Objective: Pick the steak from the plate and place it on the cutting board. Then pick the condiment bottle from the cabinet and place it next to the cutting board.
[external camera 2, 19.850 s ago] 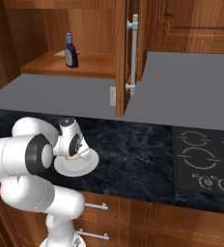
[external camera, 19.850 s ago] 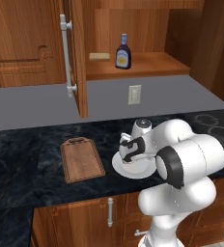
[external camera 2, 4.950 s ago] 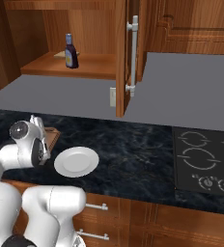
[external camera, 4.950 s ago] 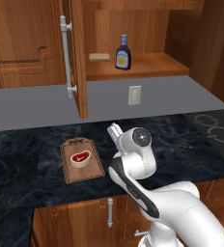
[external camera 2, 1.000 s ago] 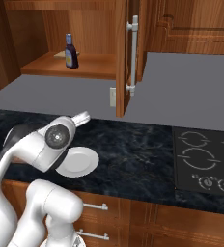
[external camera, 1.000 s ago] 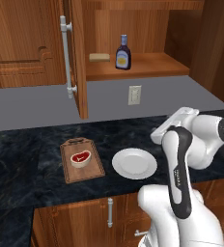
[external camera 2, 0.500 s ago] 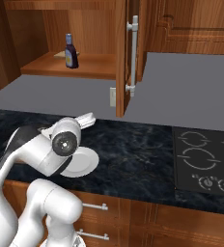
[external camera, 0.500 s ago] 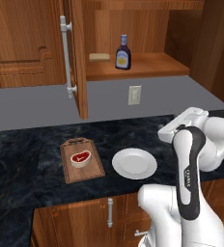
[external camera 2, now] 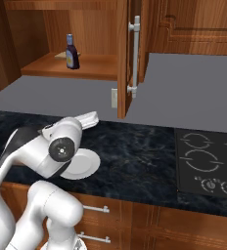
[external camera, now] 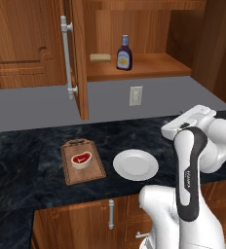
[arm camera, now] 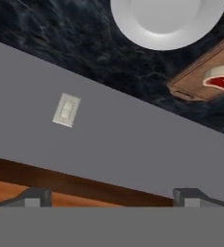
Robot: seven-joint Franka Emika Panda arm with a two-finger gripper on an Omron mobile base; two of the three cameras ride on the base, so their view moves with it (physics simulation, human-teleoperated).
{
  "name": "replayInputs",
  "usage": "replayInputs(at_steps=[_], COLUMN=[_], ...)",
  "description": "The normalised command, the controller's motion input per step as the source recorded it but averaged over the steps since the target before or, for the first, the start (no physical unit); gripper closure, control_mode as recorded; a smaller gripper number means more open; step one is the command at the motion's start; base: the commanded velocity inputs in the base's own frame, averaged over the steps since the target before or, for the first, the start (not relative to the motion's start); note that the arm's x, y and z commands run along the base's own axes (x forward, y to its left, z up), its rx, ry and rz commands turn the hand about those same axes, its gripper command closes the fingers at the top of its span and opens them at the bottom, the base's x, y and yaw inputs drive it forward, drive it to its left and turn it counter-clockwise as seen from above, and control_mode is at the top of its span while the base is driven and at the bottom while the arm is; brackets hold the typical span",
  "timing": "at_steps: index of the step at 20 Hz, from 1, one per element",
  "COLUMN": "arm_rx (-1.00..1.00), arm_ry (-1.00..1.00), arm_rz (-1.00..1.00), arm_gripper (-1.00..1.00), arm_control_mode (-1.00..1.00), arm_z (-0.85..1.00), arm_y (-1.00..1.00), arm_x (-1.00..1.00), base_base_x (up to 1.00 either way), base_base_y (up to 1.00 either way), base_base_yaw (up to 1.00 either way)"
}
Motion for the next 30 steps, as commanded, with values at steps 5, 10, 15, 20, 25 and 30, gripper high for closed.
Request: replayInputs(at_steps=[5, 10, 15, 20, 25, 30], arm_rx=[0.12, 0.15, 0.17, 0.18, 0.18, 0.16], arm_ry=[-0.05, -0.03, 0.0, 0.0, 0.0, 0.0], arm_rz=[-0.16, -0.15, -0.14, -0.13, -0.12, -0.11], arm_gripper=[-1.0, -1.0, -1.0, -1.0, -1.0, -1.0], arm_control_mode=[-1.0, -1.0, -1.0, -1.0, -1.0, -1.0], arm_z=[0.2, 0.2, 0.19, 0.23, 0.36, 0.47], arm_y=[0.16, 0.17, 0.13, 0.1, 0.07, 0.02], arm_x=[-0.05, -0.08, -0.09, -0.11, -0.11, -0.07], base_base_x=[0.0, 0.0, 0.0, 0.0, 0.0, 0.0], base_base_y=[0.0, 0.0, 0.0, 0.0, 0.0, 0.0], base_base_yaw=[0.0, 0.0, 0.0, 0.0, 0.0, 0.0])
